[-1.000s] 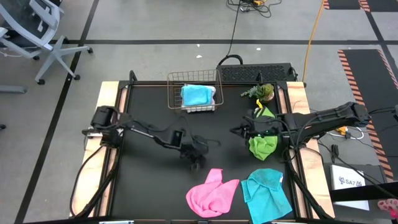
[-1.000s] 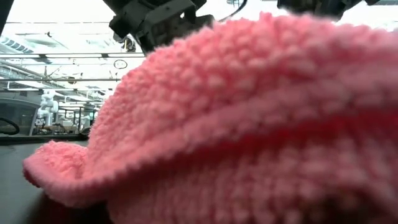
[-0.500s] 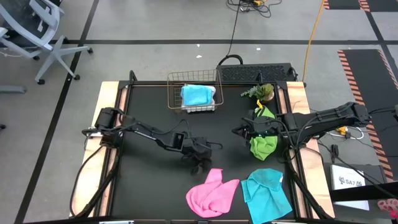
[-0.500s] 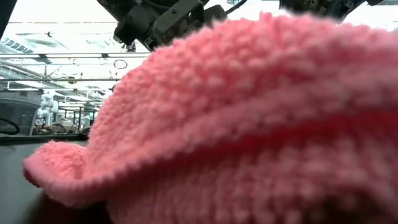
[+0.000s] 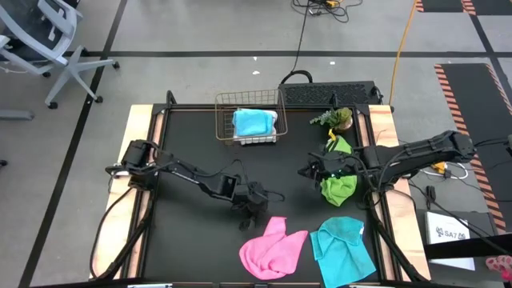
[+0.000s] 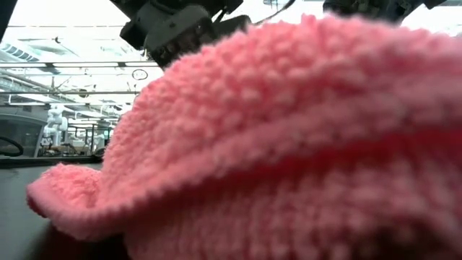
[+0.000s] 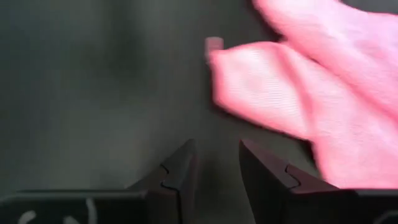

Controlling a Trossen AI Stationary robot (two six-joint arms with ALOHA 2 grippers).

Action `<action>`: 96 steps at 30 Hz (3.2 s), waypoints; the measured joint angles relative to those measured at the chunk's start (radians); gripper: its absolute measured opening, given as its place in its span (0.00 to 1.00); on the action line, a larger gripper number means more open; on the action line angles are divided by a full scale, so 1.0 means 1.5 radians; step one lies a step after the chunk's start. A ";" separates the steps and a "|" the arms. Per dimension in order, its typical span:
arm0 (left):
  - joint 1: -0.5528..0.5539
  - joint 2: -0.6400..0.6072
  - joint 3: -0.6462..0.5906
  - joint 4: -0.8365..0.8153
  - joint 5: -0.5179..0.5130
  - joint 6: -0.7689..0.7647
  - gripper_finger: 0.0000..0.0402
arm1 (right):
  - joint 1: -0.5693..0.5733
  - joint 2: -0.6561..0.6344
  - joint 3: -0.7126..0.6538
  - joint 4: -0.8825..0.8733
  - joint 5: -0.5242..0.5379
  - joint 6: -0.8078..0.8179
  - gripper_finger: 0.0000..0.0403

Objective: Fold microfiber towels
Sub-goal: Fold the pink microfiber cloth

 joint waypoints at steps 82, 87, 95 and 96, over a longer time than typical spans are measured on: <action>0.117 -0.143 0.001 -0.333 -0.184 -0.349 0.30 | -0.043 0.138 0.020 0.038 -0.008 -0.032 0.00; 0.120 -0.142 0.001 -0.301 -0.115 -0.346 0.31 | -0.043 0.137 0.020 0.023 -0.006 -0.032 0.00; 0.121 -0.079 0.001 -0.248 -0.033 -0.372 0.31 | -0.043 0.137 0.020 0.004 0.011 -0.033 0.00; 0.121 -0.068 0.001 -0.249 -0.031 -0.373 0.32 | -0.043 0.137 0.020 0.004 0.010 -0.033 0.00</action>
